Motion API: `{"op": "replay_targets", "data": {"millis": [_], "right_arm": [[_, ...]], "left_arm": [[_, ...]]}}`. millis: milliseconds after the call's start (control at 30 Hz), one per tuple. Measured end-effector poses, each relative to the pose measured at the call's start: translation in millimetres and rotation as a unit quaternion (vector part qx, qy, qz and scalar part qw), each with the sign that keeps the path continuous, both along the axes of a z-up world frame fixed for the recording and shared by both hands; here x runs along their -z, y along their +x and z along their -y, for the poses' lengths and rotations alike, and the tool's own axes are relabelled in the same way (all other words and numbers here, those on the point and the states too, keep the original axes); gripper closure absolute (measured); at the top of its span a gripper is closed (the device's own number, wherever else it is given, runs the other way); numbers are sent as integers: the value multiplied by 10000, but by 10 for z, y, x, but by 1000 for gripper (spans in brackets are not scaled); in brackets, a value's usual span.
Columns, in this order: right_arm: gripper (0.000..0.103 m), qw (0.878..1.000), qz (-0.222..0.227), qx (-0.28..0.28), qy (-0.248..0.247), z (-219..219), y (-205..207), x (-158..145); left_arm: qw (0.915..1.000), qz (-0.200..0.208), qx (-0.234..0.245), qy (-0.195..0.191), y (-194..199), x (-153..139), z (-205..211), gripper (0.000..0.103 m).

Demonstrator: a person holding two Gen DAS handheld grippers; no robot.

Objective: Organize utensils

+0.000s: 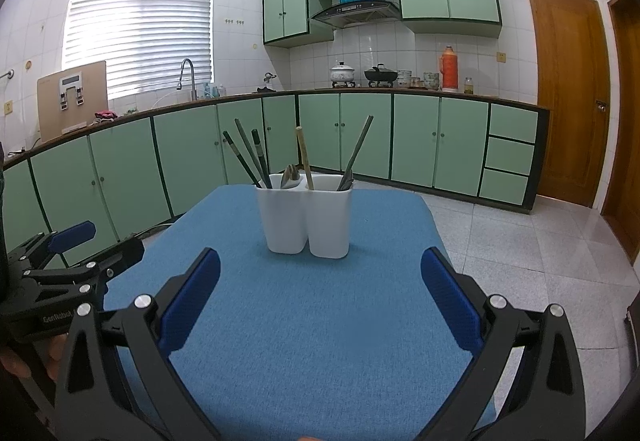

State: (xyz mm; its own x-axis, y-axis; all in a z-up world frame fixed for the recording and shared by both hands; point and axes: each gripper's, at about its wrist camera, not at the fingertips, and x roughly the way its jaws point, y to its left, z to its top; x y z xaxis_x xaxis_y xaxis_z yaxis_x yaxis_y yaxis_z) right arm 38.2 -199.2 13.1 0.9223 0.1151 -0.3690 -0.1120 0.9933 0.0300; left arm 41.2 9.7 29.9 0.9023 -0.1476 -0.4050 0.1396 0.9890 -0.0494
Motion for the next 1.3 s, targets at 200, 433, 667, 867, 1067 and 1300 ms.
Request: {"op": "replay_targets", "data": {"millis": [200,433,667,867,1067,1300], "right_arm": [[6,10000,-1,-9,-1,-4,-1,10],[6,10000,-6,-18,-4,-18,6,24],[6,10000,-8,-17,-4,-20,6,23],[6,10000,-9,-17,-8,-23,7,22],[6,10000,-15,-21,-9,-38,-5,47],[6,10000,-3,-23,-1,-59,-4,84]], "left_arm": [[10000,5,-11,13,16,-2,-15,6],[10000,1,-10,8,15,-4,-23,6],[10000,-11,-11,-8,10,-4,-28,6],[10000,-23,-17,-10,9,12,-40,6],[10000,-35,-20,-11,15,14,-49,6],[10000,-51,-32,-12,15,28,-76,6]]}}
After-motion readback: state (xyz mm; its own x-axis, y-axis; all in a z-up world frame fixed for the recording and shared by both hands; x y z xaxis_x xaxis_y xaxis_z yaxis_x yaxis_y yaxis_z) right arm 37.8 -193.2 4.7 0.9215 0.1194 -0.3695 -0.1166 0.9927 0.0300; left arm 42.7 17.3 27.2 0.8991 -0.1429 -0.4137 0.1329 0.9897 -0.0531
